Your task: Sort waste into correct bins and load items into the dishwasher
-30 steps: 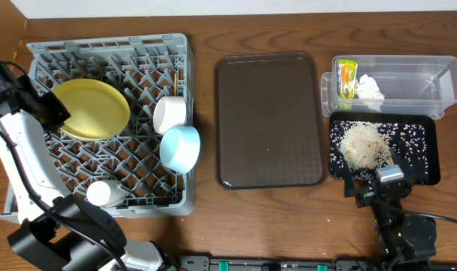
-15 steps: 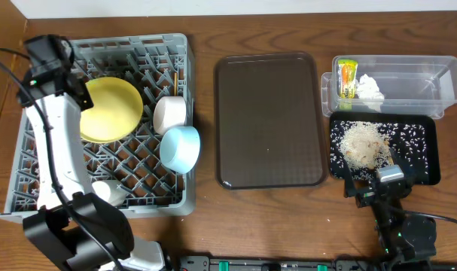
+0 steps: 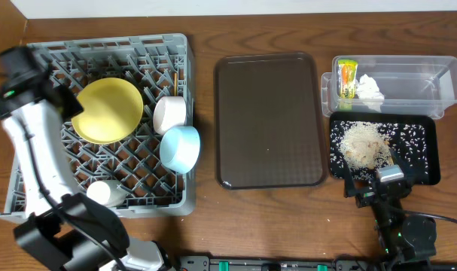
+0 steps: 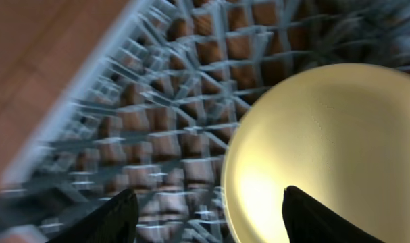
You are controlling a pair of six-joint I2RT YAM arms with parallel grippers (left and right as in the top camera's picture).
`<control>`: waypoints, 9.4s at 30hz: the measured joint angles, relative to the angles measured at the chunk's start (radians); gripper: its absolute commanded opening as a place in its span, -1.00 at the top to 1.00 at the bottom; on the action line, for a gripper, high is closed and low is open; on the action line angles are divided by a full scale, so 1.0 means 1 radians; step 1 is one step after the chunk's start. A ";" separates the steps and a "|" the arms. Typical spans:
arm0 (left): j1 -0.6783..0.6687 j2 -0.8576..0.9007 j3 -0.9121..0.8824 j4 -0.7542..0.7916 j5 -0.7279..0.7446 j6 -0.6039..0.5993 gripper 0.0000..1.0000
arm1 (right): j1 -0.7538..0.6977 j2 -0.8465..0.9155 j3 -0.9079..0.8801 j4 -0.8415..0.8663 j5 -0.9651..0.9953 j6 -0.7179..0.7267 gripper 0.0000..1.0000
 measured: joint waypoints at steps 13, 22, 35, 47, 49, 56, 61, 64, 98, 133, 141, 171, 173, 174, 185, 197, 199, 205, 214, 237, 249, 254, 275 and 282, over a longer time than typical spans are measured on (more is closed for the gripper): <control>0.185 0.138 -0.024 -0.020 0.485 -0.013 -0.38 | 0.000 0.000 0.000 0.000 0.000 0.000 -0.99; 0.187 0.228 -0.031 0.081 0.509 -0.001 -0.20 | 0.000 0.000 0.000 0.000 0.000 0.000 -0.99; 0.188 0.296 -0.016 0.126 0.583 0.013 0.85 | 0.000 0.000 0.000 0.000 0.000 0.000 -0.98; 0.180 0.185 -0.024 0.087 0.379 0.014 0.85 | 0.000 0.000 0.000 0.000 0.000 0.000 -0.98; 0.166 0.120 -0.024 0.074 0.298 0.016 0.85 | 0.000 0.000 0.000 0.000 0.000 0.000 -0.99; 0.039 -0.069 -0.024 0.072 0.053 0.047 0.85 | 0.000 0.000 0.000 0.000 0.000 0.000 -0.98; -0.096 -0.097 -0.024 0.057 -0.097 0.064 0.08 | 0.000 0.000 0.000 0.000 0.000 0.000 -0.99; -0.105 -0.092 -0.041 -0.001 -0.103 0.010 -0.38 | 0.000 0.000 0.000 0.000 0.000 0.000 -0.98; 0.108 0.173 -0.209 0.190 0.536 -0.537 -0.02 | 0.000 0.000 0.000 0.000 0.000 0.000 -0.98; 0.082 -0.127 -0.213 0.145 0.177 -0.103 0.85 | 0.000 0.000 0.000 0.000 0.000 0.000 -0.98; -0.060 -0.127 -0.213 0.147 -0.003 -0.005 0.85 | 0.000 0.000 0.000 0.000 0.000 0.000 -0.99; -0.409 -0.379 -0.216 -0.156 -0.336 -0.124 -0.80 | 0.000 0.000 0.000 0.000 0.000 0.000 -0.98; -0.409 -0.473 -0.216 -0.190 -0.280 -0.138 -0.81 | 0.000 0.000 0.000 0.000 0.000 0.000 -0.98; -0.408 -0.519 -0.216 -0.199 -0.246 -0.143 -0.81 | 0.000 0.000 0.000 0.000 0.000 0.000 -0.99; -0.409 -0.863 -0.216 -0.217 0.176 -0.160 -0.84 | 0.000 0.000 0.000 0.000 0.000 0.000 -0.99; -0.428 -0.978 -0.335 -0.055 0.200 -0.152 -0.86 | 0.000 0.000 0.000 -0.001 0.000 0.000 -0.99; -0.439 -1.028 -0.442 0.081 0.190 -0.147 -0.87 | 0.000 0.000 0.000 0.000 0.000 0.000 -0.98; -0.466 -1.245 -0.794 0.389 0.177 -0.144 -0.88 | 0.000 0.000 0.000 0.000 0.000 0.000 -0.99; -0.483 -1.498 -1.170 0.540 0.108 -0.145 -0.89 | 0.000 0.000 0.000 0.000 0.000 0.000 -0.98; -0.494 -1.663 -1.519 0.829 0.039 -0.153 -0.90 | 0.000 0.000 0.000 0.000 0.000 0.000 -0.99; -0.494 -1.663 -1.519 0.829 0.039 -0.153 -0.90 | 0.000 0.000 0.000 0.000 0.000 0.000 -0.99; -0.494 -1.663 -1.519 0.829 0.039 -0.153 -0.91 | 0.000 0.000 0.000 0.000 0.000 0.000 -0.99; -0.494 -1.663 -1.519 0.829 0.039 -0.153 -0.91 | 0.000 0.000 0.000 0.000 0.000 0.000 -0.99; -0.494 -1.663 -1.519 0.829 0.039 -0.153 -0.92 | 0.000 0.000 0.000 0.000 0.000 0.000 -0.98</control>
